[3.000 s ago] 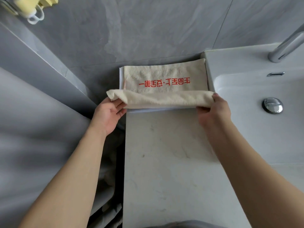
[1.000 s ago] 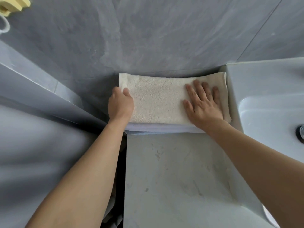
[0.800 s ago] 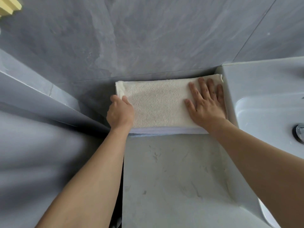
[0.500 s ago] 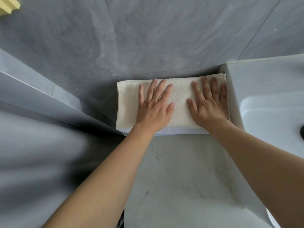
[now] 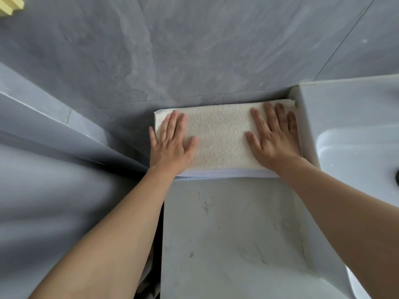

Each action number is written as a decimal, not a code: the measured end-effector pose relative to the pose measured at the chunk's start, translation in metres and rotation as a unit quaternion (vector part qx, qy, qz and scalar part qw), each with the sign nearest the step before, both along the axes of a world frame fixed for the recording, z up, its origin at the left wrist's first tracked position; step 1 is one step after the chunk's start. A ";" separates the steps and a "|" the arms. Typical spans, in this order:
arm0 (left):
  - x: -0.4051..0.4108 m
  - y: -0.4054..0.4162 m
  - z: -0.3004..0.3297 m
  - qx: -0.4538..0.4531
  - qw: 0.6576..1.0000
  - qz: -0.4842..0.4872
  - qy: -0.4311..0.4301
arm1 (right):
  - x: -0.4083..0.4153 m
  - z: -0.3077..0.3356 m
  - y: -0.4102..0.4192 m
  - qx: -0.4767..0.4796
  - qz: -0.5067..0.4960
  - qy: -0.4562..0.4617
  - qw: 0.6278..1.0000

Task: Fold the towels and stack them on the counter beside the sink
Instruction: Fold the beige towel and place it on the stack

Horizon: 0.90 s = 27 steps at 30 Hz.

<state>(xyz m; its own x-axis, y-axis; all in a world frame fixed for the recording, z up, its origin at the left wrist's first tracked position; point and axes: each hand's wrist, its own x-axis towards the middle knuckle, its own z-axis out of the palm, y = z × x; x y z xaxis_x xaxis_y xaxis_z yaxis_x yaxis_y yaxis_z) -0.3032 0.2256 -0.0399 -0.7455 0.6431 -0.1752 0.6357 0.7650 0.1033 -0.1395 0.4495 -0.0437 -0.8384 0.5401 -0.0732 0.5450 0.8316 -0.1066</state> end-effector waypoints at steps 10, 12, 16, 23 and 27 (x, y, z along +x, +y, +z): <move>0.040 -0.026 0.012 -0.007 0.989 -0.148 0.023 | 0.019 0.017 -0.045 -0.138 -0.064 0.077 0.985; 0.047 -0.034 0.010 0.014 0.989 -0.141 0.029 | 0.031 0.023 -0.071 -0.151 -0.099 0.145 0.973; 0.046 -0.034 0.018 0.024 0.990 -0.135 0.019 | 0.042 0.032 -0.106 -0.244 -0.288 0.236 0.895; 0.048 -0.039 0.037 0.087 0.992 0.046 0.077 | 0.030 0.059 -0.088 -0.597 -0.596 0.260 0.470; 0.055 -0.040 0.042 0.202 0.965 0.169 -0.009 | 0.028 0.065 -0.078 -0.637 -0.569 0.237 0.463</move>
